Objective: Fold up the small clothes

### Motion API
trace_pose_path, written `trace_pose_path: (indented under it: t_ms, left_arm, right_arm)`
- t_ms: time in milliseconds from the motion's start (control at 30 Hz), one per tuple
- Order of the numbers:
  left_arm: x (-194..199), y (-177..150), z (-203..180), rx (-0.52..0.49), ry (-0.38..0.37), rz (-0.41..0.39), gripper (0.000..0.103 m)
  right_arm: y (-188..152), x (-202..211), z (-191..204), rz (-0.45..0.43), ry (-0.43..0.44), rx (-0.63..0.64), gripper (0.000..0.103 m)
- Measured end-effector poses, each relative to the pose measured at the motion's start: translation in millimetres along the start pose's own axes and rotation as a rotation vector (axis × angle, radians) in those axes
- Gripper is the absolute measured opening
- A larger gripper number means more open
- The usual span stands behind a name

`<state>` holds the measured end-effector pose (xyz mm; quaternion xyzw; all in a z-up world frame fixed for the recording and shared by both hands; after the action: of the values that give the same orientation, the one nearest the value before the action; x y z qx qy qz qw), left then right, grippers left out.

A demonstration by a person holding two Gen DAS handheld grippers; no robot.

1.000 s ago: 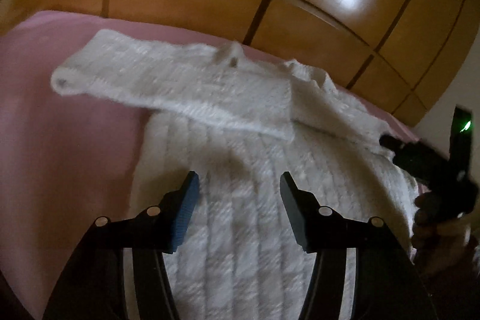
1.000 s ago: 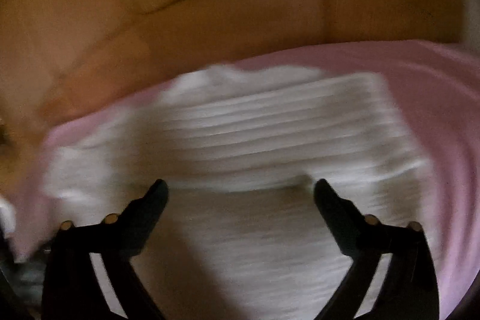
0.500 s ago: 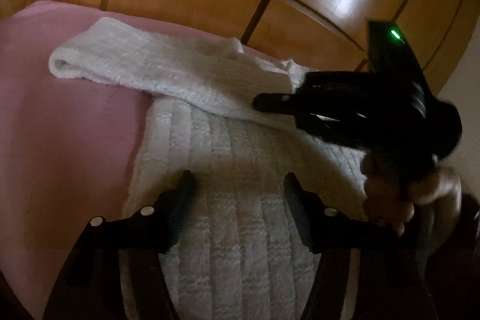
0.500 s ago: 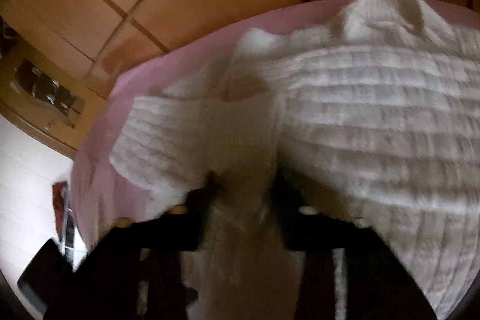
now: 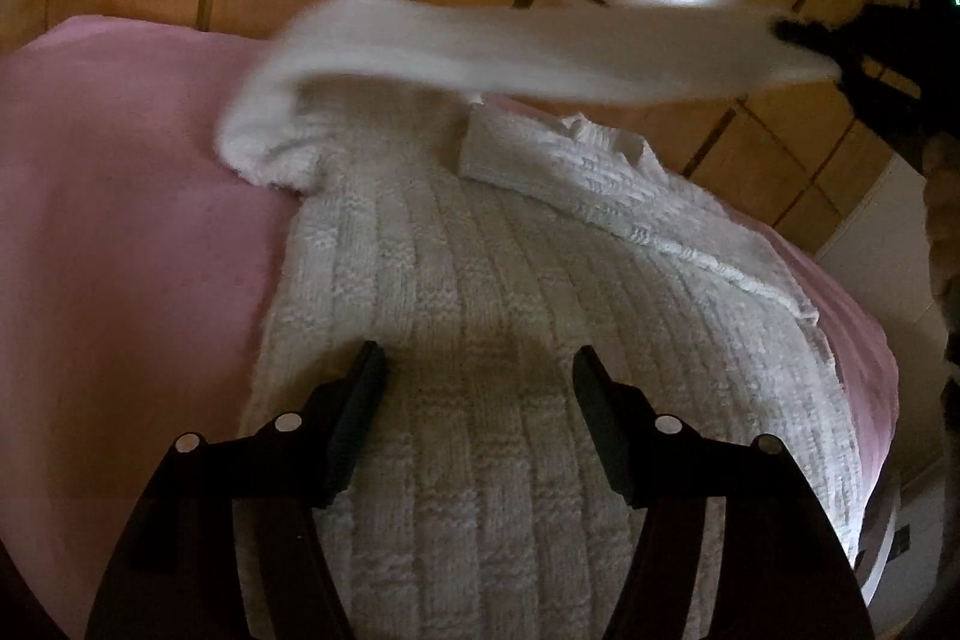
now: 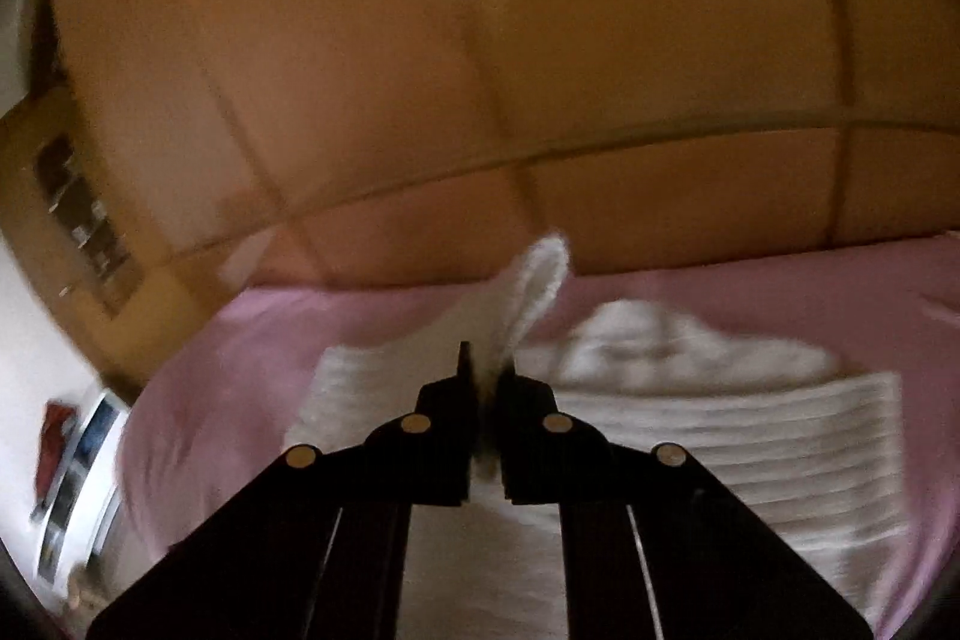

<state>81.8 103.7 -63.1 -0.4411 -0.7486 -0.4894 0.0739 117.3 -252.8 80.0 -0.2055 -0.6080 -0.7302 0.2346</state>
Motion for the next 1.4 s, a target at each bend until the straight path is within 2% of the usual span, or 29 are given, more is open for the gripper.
trace_pose_path:
  t_ms: [33, 133, 267, 433, 500, 633, 700, 767, 800, 933, 1067, 1133, 1233, 1333, 1400]
  left_arm:
    - [-0.8, -0.5, -1.0, -0.003, -0.003, 0.002, 0.068]
    - [-3.2, 0.0, -3.4, -0.013, 0.006, 0.009, 0.068]
    - [-6.2, 0.5, -4.5, -0.019, 0.017, 0.015, 0.068]
    - [-9.5, 1.1, -7.9, -0.037, 0.034, 0.029, 0.07]
    - [-11.2, 1.7, -11.9, -0.046, 0.048, 0.037, 0.07]
    - [-11.7, 6.5, -14.9, -0.051, 0.066, 0.077, 0.07]
    - [-4.3, 16.7, -16.3, -0.026, 0.042, 0.076, 0.07]
    - [6.9, 35.1, -11.2, 0.003, 0.039, 0.03, 0.07]
    - [10.1, 43.3, -8.0, 0.017, 0.043, 0.013, 0.07]
    - [15.1, 79.5, 19.9, 0.138, 0.042, -0.05, 0.075]
    - [-5.9, 107.0, 63.6, 0.319, 0.028, -0.039, 0.075]
    - [-16.7, 118.4, 76.5, 0.378, -0.01, -0.034, 0.075]
    - [-30.7, 134.7, 86.4, 0.406, -0.016, -0.035, 0.075]
    - [-50.0, 146.8, 94.8, 0.435, -0.034, -0.021, 0.075]
    - [-64.4, 151.5, 96.4, 0.451, -0.077, 0.008, 0.075]
  right_arm:
    - [-1.0, -3.2, -10.7, 0.004, -0.023, -0.009, 0.006]
    - [-15.8, -20.7, -62.6, 0.05, -0.126, -0.056, 0.006]
    - [-52.7, -48.7, -123.7, 0.137, -0.23, -0.152, 0.006]
    - [-92.2, -67.9, -161.8, 0.202, -0.296, -0.261, 0.006]
    - [-99.3, -75.4, -170.5, 0.217, -0.289, -0.296, 0.006]
    - [-101.9, -71.3, -168.3, 0.207, -0.287, -0.274, 0.007]
    - [-98.0, -59.3, -170.8, 0.179, -0.32, -0.254, 0.02]
    - [-89.9, -45.0, -175.8, 0.129, -0.341, -0.235, 0.046]
    - [-84.5, -38.4, -174.8, 0.105, -0.349, -0.225, 0.049]
    - [-78.4, -29.8, -151.5, 0.08, -0.303, -0.165, 0.056]
    - [-85.9, -43.6, -120.1, 0.099, -0.283, -0.066, 0.061]
    - [-90.2, -55.8, -110.5, 0.116, -0.29, -0.038, 0.062]
    - [-97.3, -75.8, -106.4, 0.134, -0.329, -0.019, 0.064]
    - [-102.5, -80.8, -110.0, 0.134, -0.329, -0.033, 0.067]
    - [-105.3, -81.8, -112.6, 0.128, -0.332, -0.035, 0.069]
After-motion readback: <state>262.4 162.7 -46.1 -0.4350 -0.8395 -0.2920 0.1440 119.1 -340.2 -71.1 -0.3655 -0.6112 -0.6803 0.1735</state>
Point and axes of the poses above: each gripper's, at about its wrist camera, not at the fingertips, and x roughly against the way its jaws point, z to its left, y to its top, the point moved 6 cm from there along -x, roughly the way its jaws point, and after that the axes turned 15 degrees about -y, right-handed, at the moved point
